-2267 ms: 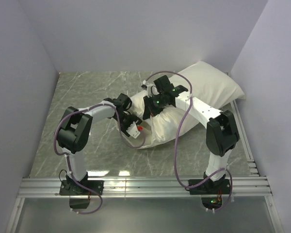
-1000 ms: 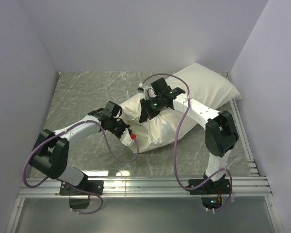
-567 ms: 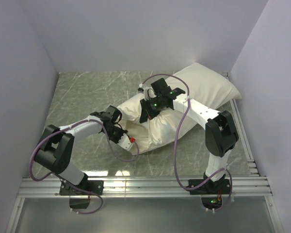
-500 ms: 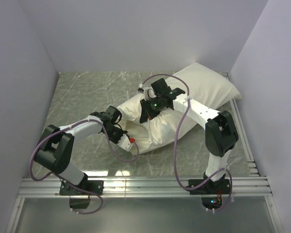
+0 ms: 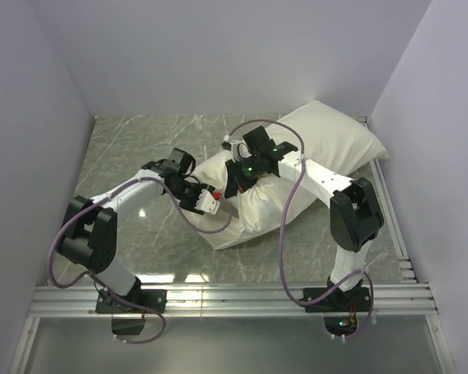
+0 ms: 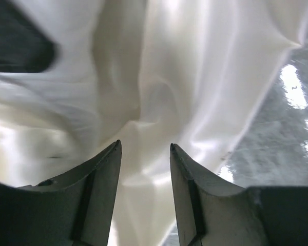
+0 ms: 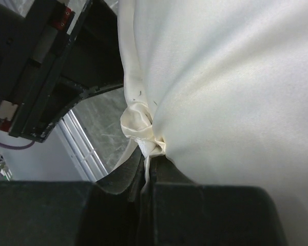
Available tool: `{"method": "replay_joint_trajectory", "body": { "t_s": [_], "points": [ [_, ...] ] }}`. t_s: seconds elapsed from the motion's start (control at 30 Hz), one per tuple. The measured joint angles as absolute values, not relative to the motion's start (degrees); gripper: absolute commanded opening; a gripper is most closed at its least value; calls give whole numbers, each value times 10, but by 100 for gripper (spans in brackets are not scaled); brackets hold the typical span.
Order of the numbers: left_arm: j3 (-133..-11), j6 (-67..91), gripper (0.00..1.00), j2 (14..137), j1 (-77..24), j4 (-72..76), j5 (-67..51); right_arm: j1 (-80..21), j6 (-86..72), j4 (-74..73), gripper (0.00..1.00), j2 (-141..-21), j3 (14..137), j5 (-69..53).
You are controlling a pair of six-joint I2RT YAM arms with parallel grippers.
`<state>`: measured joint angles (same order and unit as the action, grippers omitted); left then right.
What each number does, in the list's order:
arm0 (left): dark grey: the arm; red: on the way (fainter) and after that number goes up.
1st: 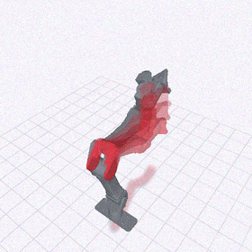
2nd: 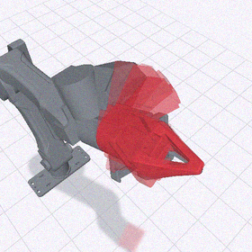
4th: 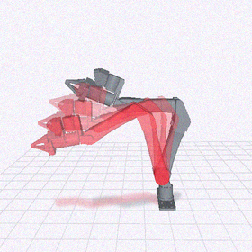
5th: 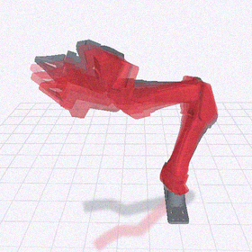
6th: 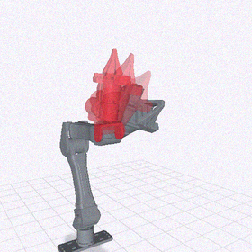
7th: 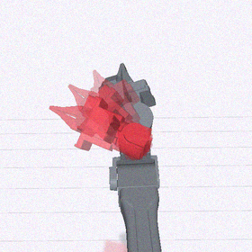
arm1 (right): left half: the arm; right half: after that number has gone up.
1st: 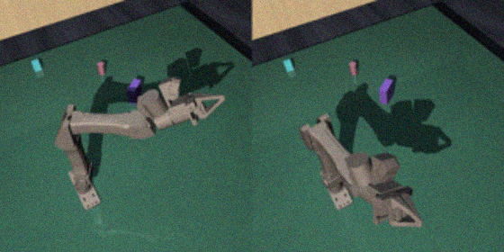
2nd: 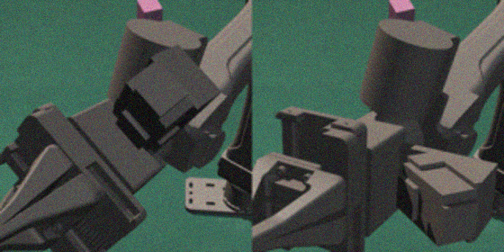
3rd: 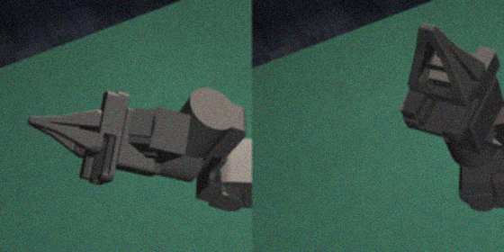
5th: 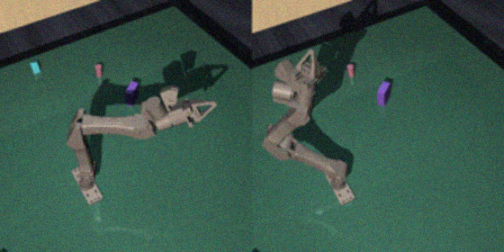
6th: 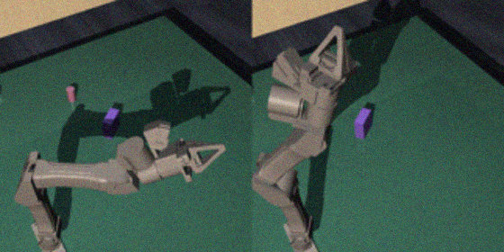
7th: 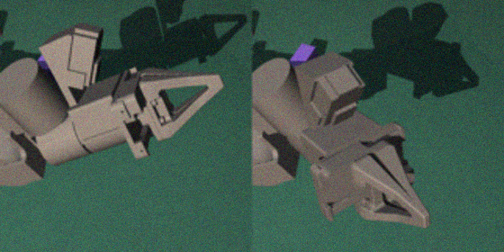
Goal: Put the pillow into the pillowcase
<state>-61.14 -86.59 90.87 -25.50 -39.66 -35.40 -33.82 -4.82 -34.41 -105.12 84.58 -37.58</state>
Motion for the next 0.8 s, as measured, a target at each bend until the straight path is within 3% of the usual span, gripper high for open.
{"method": "replay_joint_trajectory", "body": {
  "t_s": [0.23, 0.57, 0.63, 0.7, 0.8],
  "points": [
    [-640, -825, 51, 941, -259, -375, -372, -338, -49, -338, 0, -1051, 841, -376],
    [-574, -764, 58, 938, -302, -265, -357, -336, -49, -340, 0, -1051, 839, -376],
    [-574, -757, 54, 941, -311, -257, -353, -335, -49, -339, 0, -1051, 839, -376],
    [-574, -753, 39, 949, -320, -248, -349, -335, -50, -339, 0, -1051, 839, -376],
    [-576, -752, 23, 970, -330, -240, -341, -335, -50, -339, 0, -1051, 839, -376]
  ]
}}
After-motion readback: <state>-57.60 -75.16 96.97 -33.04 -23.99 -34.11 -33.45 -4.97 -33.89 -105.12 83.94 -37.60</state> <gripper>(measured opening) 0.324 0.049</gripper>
